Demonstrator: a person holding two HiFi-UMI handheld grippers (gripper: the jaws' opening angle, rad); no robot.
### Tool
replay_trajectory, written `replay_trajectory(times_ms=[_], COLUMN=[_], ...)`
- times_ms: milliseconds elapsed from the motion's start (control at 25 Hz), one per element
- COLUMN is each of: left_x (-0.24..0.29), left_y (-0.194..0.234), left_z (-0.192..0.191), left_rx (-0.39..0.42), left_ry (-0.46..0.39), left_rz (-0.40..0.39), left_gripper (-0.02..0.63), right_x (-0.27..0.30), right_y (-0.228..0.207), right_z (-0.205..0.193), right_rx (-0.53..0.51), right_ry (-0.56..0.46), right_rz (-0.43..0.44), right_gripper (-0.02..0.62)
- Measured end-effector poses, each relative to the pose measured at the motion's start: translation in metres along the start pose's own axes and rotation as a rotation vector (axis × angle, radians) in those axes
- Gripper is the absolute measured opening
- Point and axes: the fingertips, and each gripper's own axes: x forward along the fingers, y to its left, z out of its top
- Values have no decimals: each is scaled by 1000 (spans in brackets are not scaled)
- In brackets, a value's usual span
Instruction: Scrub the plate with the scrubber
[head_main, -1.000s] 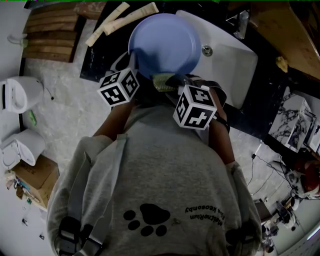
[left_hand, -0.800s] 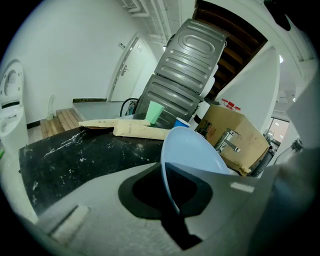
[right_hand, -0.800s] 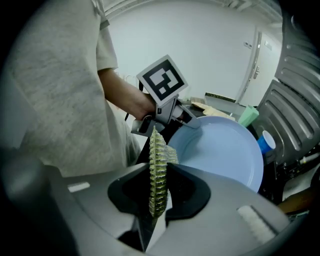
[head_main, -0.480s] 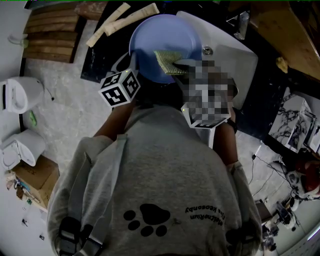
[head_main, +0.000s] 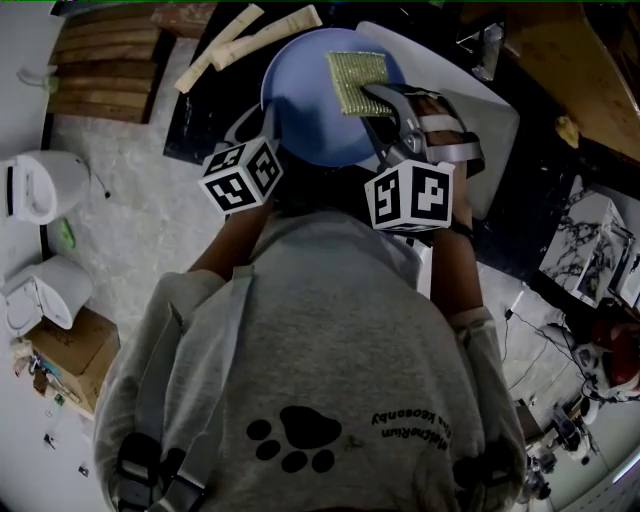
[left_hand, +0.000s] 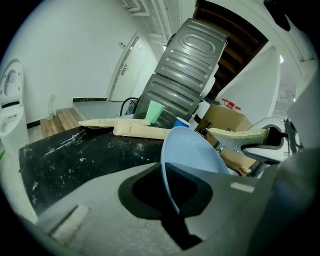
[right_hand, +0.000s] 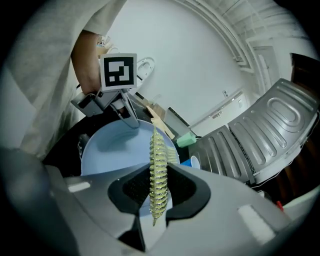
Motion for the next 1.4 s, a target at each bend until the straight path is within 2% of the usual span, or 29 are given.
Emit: replay_trajectory(times_ms=[320, 680, 1000, 1400], left_x=[0, 0, 0, 1], left_y=[0, 0, 0, 0], left_z=[-1, -1, 0, -1], left_rx=[1, 0, -1, 4], left_ry=[-2, 0, 3, 3], left_rz=[0, 1, 1, 4], left_gripper=[18, 18, 18, 18], right_x=[15, 43, 58, 52], right_y=[-4, 14, 36, 57], right_z=[-4, -22, -42, -65], right_rx=[-107, -247, -197, -119], right_ry=[23, 58, 113, 191], right_rz=[-33, 24, 103, 179], right_gripper=[77, 77, 77, 77])
